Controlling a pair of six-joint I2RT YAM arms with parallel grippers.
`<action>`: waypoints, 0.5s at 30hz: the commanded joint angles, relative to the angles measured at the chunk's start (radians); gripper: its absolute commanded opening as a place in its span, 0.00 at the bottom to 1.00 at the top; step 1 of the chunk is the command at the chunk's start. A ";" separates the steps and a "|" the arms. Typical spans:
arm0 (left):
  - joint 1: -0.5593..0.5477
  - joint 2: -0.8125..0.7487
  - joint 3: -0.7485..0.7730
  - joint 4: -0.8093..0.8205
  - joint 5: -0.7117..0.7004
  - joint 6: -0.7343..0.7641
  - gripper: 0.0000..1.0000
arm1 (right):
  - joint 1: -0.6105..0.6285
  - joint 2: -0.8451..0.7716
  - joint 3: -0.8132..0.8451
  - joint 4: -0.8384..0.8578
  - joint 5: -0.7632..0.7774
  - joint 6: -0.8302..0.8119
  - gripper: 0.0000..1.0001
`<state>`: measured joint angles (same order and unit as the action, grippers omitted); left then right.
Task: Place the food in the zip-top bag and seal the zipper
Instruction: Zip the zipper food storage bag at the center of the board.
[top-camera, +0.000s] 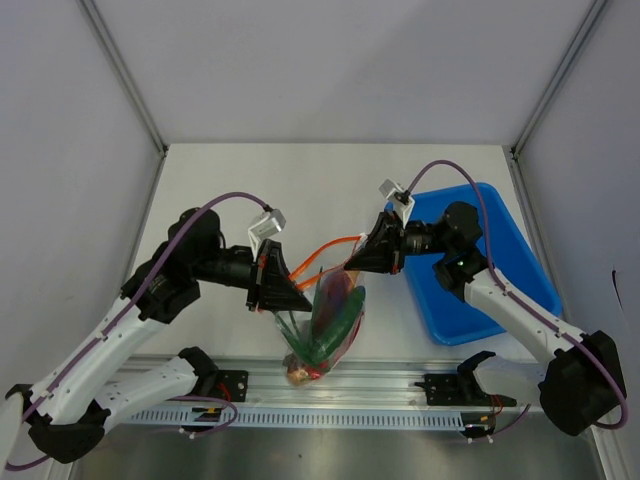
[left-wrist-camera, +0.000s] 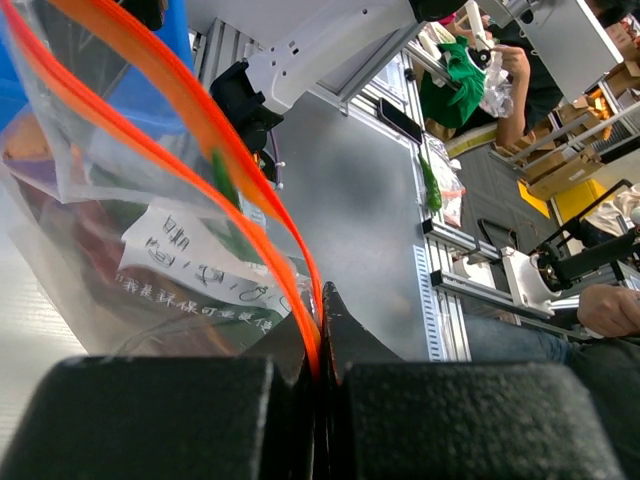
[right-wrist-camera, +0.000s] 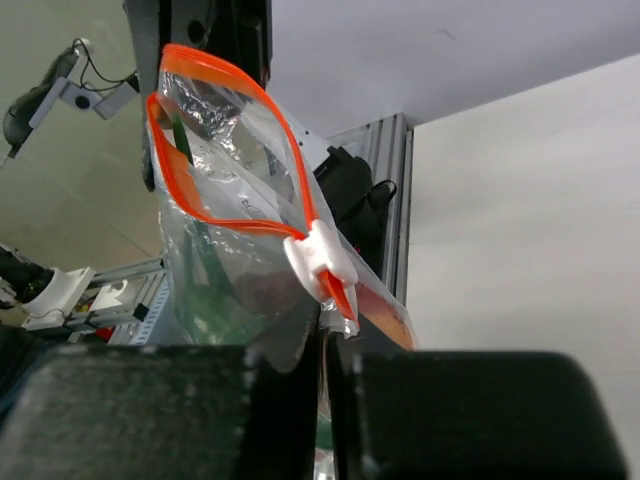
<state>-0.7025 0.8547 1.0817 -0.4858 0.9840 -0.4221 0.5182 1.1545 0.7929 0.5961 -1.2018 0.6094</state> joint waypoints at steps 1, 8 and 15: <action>0.009 0.000 0.017 0.069 0.022 -0.014 0.01 | 0.006 -0.015 0.011 0.119 -0.002 0.065 0.00; 0.009 0.020 0.011 -0.130 -0.229 0.063 0.01 | 0.006 -0.064 0.017 0.029 0.037 0.069 0.00; 0.011 0.058 -0.051 -0.223 -0.616 0.075 0.31 | 0.043 -0.139 -0.061 -0.275 0.177 -0.097 0.00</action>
<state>-0.7017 0.9165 1.0653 -0.6930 0.5533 -0.3656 0.5323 1.0527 0.7605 0.4313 -1.0962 0.5842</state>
